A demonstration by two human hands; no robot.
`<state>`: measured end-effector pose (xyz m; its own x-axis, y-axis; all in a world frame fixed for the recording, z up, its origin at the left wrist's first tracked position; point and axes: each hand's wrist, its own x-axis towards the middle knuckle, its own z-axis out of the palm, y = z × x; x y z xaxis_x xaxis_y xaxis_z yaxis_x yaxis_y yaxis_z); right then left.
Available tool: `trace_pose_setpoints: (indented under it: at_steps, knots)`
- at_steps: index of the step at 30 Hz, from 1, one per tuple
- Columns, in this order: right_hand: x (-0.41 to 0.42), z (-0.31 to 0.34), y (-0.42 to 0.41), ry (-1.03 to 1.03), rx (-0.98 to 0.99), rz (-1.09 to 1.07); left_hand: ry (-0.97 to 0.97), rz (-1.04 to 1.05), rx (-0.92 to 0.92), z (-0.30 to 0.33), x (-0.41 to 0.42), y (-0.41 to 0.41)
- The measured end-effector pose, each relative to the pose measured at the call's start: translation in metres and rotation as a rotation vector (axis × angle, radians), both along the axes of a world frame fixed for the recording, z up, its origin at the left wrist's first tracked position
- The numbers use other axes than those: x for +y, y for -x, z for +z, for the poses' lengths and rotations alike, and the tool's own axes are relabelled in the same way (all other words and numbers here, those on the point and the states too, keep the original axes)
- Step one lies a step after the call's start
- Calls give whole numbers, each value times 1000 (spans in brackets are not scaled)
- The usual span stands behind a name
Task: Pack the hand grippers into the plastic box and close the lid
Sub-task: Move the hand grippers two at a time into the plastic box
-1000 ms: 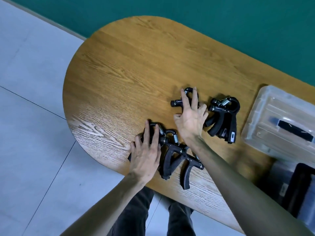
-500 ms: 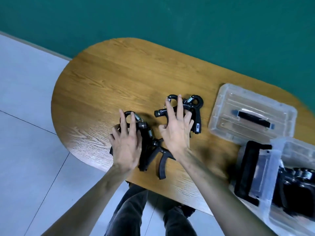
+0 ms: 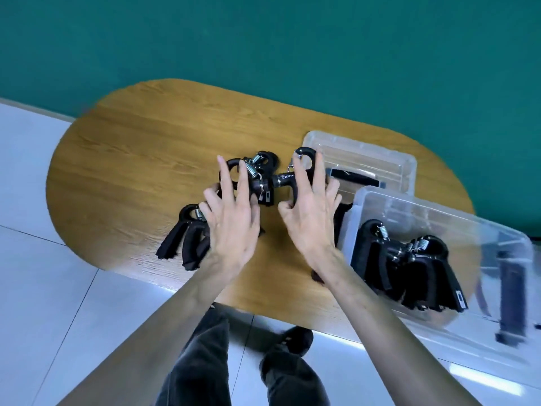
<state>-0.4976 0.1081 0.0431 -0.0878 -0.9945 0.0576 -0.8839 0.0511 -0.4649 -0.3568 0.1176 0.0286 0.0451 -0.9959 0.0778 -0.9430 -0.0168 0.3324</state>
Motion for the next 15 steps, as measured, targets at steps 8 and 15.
trace_pose_setpoints:
  at_steps: [8, 15]
  knots:
    - [40, 27, 105, 48, 13, -215, 27, -150, 63, 26, 13, 112]
    - [88, 23, 185, 21, 15, -410, -8, -286, 8, 26, 42, 203]
